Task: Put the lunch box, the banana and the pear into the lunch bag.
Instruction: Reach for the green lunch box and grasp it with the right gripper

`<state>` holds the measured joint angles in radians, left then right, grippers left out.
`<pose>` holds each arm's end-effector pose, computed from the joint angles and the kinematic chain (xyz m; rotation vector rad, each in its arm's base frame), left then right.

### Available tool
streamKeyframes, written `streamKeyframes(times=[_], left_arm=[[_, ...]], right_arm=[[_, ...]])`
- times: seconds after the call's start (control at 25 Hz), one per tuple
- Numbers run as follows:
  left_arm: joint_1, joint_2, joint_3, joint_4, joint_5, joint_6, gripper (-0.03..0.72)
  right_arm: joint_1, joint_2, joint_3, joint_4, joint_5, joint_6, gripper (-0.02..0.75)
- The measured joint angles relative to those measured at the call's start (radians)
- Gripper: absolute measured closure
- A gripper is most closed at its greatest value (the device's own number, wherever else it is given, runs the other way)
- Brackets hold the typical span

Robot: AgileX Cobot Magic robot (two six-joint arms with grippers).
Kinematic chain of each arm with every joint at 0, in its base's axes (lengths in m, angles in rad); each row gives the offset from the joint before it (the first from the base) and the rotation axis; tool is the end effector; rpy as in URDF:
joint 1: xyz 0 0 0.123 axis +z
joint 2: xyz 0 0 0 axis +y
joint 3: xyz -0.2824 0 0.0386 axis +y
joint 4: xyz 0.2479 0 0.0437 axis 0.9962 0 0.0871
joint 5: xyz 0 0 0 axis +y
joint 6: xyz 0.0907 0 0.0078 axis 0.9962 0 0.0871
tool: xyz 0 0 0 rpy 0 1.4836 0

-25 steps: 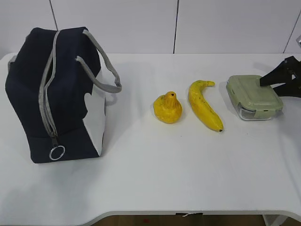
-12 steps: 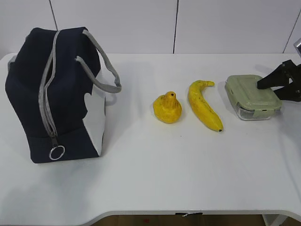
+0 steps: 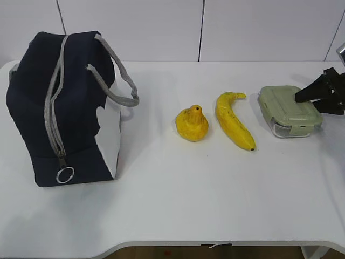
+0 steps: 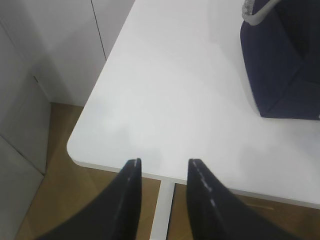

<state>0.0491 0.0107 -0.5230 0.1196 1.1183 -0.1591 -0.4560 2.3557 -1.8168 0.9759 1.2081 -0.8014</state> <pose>-0.0091 0.0093 0.2795 -0.2271 2.0720 0.0772 0.4532 -0.1437 0.1488 0.0864 2.4907 1.0261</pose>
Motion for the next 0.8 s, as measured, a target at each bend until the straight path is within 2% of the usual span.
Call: streamKeyframes(times=[0.44, 0.8], left_arm=[[0.000, 0.000, 0.000, 0.000, 0.000, 0.000, 0.447], [0.000, 0.000, 0.000, 0.000, 0.000, 0.000, 0.447]], right_arm=[[0.000, 0.000, 0.000, 0.010, 0.002, 0.004, 0.321], [0.000, 0.000, 0.000, 0.016, 0.002, 0.004, 0.331]])
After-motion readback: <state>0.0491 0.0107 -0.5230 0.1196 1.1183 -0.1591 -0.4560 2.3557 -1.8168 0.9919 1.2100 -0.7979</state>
